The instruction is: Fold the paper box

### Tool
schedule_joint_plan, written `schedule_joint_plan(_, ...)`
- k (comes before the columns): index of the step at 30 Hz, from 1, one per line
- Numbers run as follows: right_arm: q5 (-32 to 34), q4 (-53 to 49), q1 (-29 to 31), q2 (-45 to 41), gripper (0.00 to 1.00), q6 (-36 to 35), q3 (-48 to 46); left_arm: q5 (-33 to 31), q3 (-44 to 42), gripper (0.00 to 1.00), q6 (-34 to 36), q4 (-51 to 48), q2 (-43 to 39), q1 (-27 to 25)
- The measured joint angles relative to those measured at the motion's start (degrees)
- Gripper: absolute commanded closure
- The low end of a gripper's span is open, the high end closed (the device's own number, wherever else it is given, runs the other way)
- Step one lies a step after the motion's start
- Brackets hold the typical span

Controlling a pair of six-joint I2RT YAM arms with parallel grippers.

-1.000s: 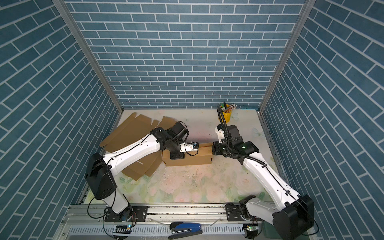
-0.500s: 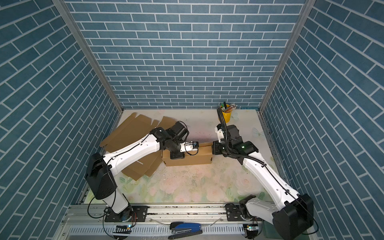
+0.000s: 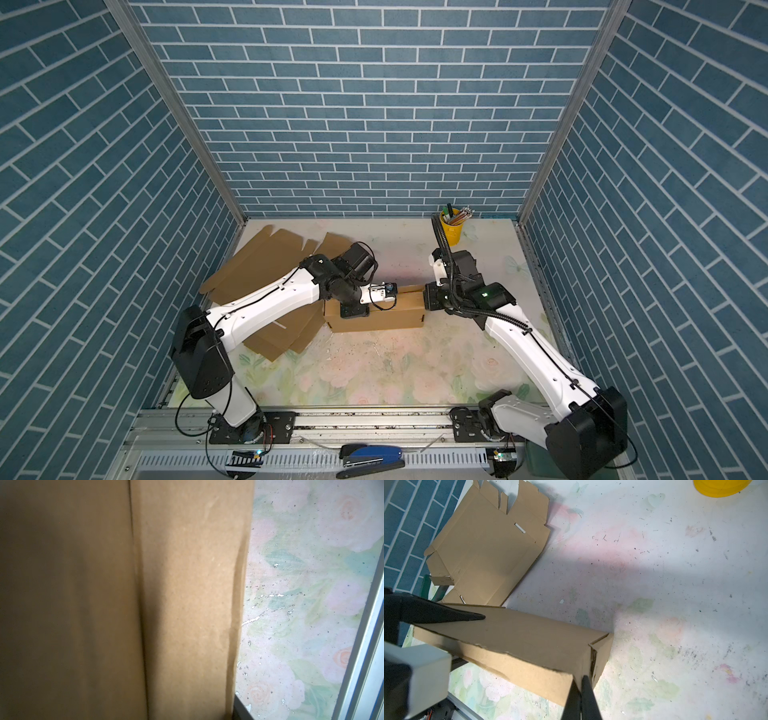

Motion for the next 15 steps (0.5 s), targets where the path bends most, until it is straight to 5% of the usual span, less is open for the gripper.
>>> schedule_joint_plan(15,-0.1,4.0,-0.1,-0.3,1.0,0.9,-2.2,-0.2,0.1,0.5,-0.6,0.4,0.1,0.3)
